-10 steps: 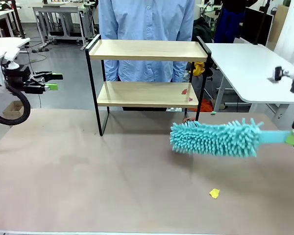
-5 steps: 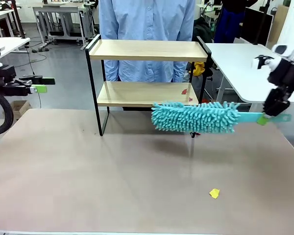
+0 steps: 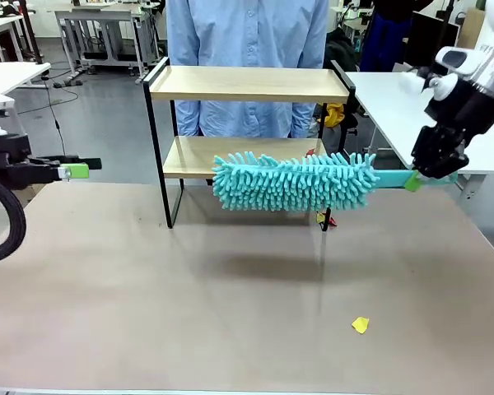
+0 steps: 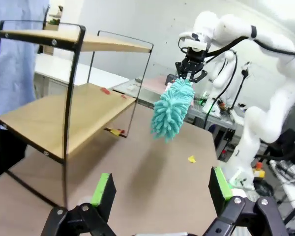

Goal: Clean the shelf.
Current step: Hand the Duster back to the human.

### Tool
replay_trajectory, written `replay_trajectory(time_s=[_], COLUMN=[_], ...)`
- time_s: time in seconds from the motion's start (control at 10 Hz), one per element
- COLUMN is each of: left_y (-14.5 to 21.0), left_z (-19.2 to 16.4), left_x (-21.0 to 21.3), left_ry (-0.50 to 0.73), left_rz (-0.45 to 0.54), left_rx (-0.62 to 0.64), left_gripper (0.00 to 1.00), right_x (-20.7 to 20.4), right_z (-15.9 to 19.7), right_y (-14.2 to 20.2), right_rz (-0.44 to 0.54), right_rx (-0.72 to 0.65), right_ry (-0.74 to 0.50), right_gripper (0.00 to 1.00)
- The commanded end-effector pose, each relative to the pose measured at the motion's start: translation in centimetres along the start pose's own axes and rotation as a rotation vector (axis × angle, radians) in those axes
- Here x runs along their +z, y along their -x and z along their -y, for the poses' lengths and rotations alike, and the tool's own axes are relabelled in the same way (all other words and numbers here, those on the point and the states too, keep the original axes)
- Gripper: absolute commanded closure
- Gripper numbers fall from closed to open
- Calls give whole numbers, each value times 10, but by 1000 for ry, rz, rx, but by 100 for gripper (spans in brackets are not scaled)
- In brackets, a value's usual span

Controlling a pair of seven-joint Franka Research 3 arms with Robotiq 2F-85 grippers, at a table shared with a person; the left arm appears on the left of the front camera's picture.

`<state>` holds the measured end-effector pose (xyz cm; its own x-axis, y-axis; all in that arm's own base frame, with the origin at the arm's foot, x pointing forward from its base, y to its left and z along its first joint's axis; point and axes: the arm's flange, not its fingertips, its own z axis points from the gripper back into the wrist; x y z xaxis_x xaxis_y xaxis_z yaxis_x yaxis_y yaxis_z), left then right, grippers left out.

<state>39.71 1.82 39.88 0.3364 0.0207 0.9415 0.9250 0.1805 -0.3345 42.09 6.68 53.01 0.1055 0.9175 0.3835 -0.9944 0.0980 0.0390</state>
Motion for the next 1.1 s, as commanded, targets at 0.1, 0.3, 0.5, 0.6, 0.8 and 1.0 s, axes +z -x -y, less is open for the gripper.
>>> replay_trajectory(time_s=[0.1,0.3,0.5,0.6,0.8,1.0], left_y=[15,16,16,16,22,20], left_z=[9,6,6,6,0,7], left_x=[-23,-19,-19,-19,-26,-42], left_ry=[37,31,31,31,23,77], left_rz=[24,11,11,11,5,39], left_rx=[182,110,110,110,136,44], left_gripper=[0,0,0,0,0,0], right_x=[1,10,10,10,10,10], right_z=[-17,-13,-13,-13,-13,-13], right_y=[14,6,6,6,6,6], right_rz=[78,37,37,37,37,37], right_rx=[122,79,79,79,79,79], right_ry=[17,13,13,13,13,13], right_gripper=[87,87,87,87,87,87])
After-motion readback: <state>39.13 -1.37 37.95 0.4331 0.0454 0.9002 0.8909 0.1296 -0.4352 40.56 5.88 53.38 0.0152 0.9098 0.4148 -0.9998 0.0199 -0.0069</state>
